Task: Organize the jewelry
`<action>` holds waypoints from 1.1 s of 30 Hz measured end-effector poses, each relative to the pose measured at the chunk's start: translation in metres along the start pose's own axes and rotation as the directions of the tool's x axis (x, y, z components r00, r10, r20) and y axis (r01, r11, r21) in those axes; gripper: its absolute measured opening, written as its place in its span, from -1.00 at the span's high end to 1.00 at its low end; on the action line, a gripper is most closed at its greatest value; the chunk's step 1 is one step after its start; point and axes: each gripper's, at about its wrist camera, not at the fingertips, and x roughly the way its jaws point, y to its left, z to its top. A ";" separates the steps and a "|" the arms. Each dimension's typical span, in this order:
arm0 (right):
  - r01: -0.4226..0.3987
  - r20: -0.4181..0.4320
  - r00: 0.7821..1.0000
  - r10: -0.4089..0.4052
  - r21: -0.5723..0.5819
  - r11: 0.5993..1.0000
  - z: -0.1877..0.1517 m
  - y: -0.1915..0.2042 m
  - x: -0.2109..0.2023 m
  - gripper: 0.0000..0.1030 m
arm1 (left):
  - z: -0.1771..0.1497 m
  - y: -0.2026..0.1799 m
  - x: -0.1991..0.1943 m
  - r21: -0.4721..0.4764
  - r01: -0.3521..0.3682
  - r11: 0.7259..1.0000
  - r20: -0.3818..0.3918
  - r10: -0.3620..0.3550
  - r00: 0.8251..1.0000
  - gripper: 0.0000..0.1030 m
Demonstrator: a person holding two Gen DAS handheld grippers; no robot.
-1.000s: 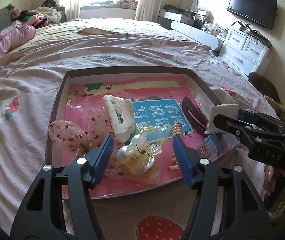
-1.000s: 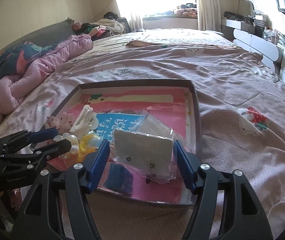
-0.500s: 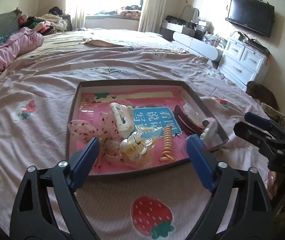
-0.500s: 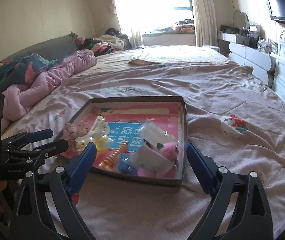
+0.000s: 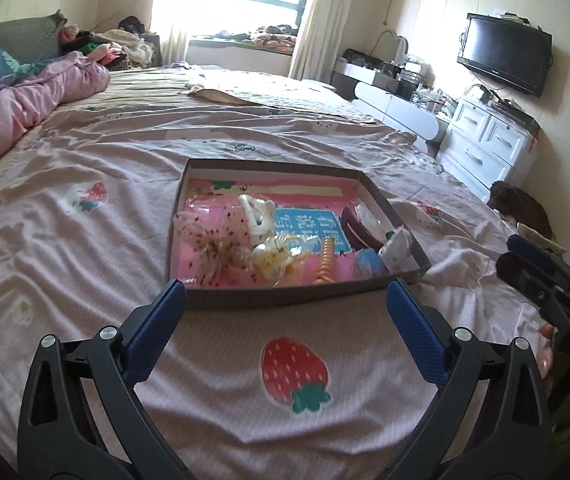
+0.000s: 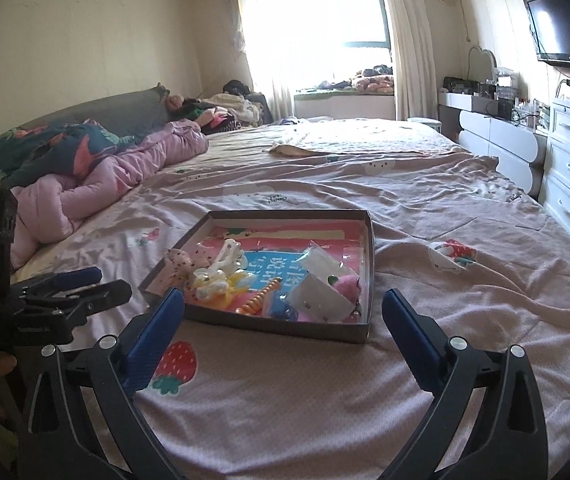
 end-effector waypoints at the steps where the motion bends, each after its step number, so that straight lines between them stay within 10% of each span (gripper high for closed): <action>1: -0.003 0.002 1.000 0.003 -0.003 1.000 -0.002 0.002 -0.004 -0.87 | -0.002 -0.001 -0.003 0.001 -0.005 1.000 0.002 0.005 1.000 -0.78; 33: 0.030 0.034 0.999 -0.029 -0.042 0.999 -0.040 0.019 -0.030 -0.87 | -0.040 -0.012 -0.035 0.034 -0.073 0.997 0.060 0.071 0.996 -0.78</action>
